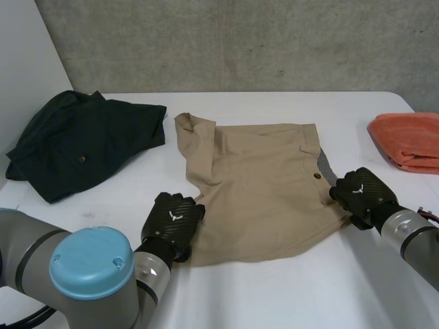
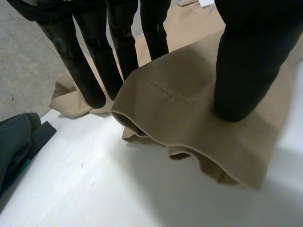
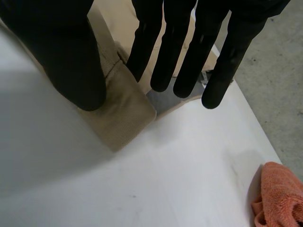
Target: Fold the laundry.
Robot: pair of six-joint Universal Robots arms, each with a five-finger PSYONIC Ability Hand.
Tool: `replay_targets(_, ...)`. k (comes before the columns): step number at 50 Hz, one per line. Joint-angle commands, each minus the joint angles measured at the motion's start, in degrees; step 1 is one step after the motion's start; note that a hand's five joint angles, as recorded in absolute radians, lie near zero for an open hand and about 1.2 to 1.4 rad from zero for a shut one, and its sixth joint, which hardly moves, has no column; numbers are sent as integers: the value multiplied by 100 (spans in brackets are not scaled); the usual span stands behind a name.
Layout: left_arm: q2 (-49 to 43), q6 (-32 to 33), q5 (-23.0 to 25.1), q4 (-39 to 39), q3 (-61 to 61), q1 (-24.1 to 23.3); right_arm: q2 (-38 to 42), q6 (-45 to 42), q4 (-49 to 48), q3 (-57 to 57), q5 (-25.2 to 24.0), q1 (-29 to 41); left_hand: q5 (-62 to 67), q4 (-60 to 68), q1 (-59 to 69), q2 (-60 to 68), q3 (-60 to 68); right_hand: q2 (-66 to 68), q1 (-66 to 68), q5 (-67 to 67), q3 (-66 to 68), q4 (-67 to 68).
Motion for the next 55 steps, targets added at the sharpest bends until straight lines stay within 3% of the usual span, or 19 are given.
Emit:
replay_targets(1,23,72,26,-13,-15,12,112,77,-42,-75,37,-5,2981,2936,2927,2936,2945,2549,2720,2679,2550,2535)
replay_targets(3,50,72,26,-13,-24,3,104,94,-7,-119,72,-5,3636,3591,3582,3591,3600,2549,2720,2679,2550,2536)
replay_targets(9,883,80,44,-92,-112,20,-80,68,344,-136,204,-14,3640,3594,3586,3594,3604,2549,2720,2679,2550,2536)
replay_targets(14,1701,98,43,-521,-138,-41,-1290,42,1632,-294,257,-66,3640,3594,3586,3594,3604,2549,2720,2679,2550,2536)
replay_targets(23,2607,89,61,-3058,-130,-445,-2743,-405,4069,-453,257,-251,3640,3594,3586,3594,3604,2549,2720,2679,2550,2536)
replay_targets(28,2520,72,44,-3599,-51,-560,-2946,-1100,4862,-391,239,-348,3640,3594,3586,3594,3604,2549,2720,2679,2550,2536)
replay_targets(33,2028,115,35,-2792,116,-472,-2361,-611,4495,-409,257,-181,3640,3594,3586,3594,3604,2549,2720,2679,2550,2536)
replay_targets(36,1475,203,43,-2106,327,-130,-1858,-311,4160,-523,283,-23,3640,3594,3586,3594,3604,2549,2720,2679,2550,2536)
replay_targets(39,886,388,61,-1508,713,345,-1225,15,3738,-953,633,372,3640,3594,3586,3594,3604,2549,2720,2679,2550,2536)
replay_targets(41,501,624,131,-1175,1194,529,-794,234,3501,-1427,1125,680,3640,3594,3586,3594,3604,2549,2720,2679,2550,2536)
replay_targets(45,33,1108,473,-813,2443,618,-266,761,2957,-2682,1960,1102,3640,3594,3586,3594,3604,2549,2720,2679,2550,2536)
replay_targets(50,-205,1258,887,-269,4139,784,-125,1779,1405,-4212,2357,1515,3640,3594,3586,3594,3604,2549,2720,2679,2550,2536)
replay_targets(55,-144,1022,887,1065,5283,1162,-230,2739,-584,-4689,2480,1577,3640,3594,3586,3594,3604,2549,2720,2679,2550,2536)
